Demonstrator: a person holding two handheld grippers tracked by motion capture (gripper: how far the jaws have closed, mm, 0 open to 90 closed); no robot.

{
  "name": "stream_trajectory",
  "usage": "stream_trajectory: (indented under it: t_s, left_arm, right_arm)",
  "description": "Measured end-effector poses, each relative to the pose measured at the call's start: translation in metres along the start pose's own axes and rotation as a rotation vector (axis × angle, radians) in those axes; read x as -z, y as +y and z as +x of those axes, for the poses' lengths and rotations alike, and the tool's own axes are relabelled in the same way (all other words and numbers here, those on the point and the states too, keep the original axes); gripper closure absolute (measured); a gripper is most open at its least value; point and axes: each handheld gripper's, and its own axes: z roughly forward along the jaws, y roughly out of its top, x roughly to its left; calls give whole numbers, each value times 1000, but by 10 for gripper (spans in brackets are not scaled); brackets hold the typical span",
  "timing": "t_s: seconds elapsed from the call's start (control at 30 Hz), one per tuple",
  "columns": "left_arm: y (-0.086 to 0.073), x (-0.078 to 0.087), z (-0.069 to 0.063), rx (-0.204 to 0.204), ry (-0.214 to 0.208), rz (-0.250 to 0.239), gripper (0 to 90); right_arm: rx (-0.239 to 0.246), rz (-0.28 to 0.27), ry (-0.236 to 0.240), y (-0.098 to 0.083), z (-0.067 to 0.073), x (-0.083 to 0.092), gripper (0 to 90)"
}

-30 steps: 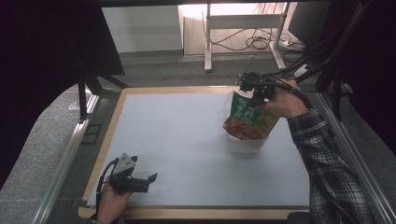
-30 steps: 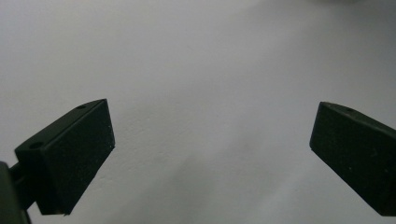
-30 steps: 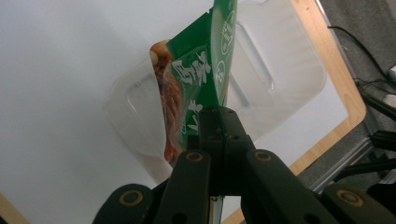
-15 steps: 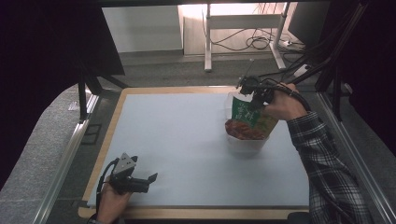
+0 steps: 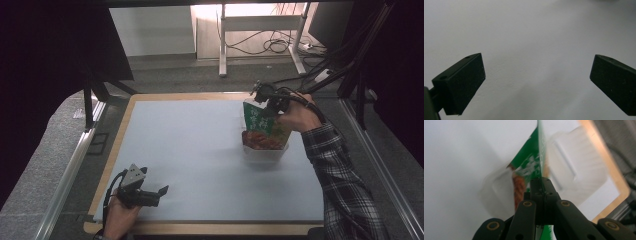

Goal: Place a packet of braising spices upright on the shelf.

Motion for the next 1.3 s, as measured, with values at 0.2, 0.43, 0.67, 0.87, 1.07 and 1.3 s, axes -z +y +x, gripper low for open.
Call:
stream_trajectory:
  t_s: [0.2, 0.43, 0.67, 0.87, 1.07, 1.3]
  left_arm:
    - [0, -1, -1, 0, 1, 4, 0]
    - [0, -1, -1, -2, 0, 11, 0]
    - [0, -1, -1, -5, 0, 13, 0]
    - [0, -2, -1, -2, 0, 12, 0]
    - [0, -2, -1, -5, -1, 13, 0]
    - [0, -3, -1, -4, -2, 13, 0]
  right_arm:
    - [-46, -119, 14, -22, -10, 2, 528]
    - [-151, -249, 3, -42, -20, 7, 208]
    - [-203, -297, -26, -60, -23, 10, 36]
    - [-255, -331, -30, -81, -23, 12, 0]
    - [-310, -360, -17, -103, -21, 14, 0]
    - [-376, -428, -6, -137, -11, 10, 0]
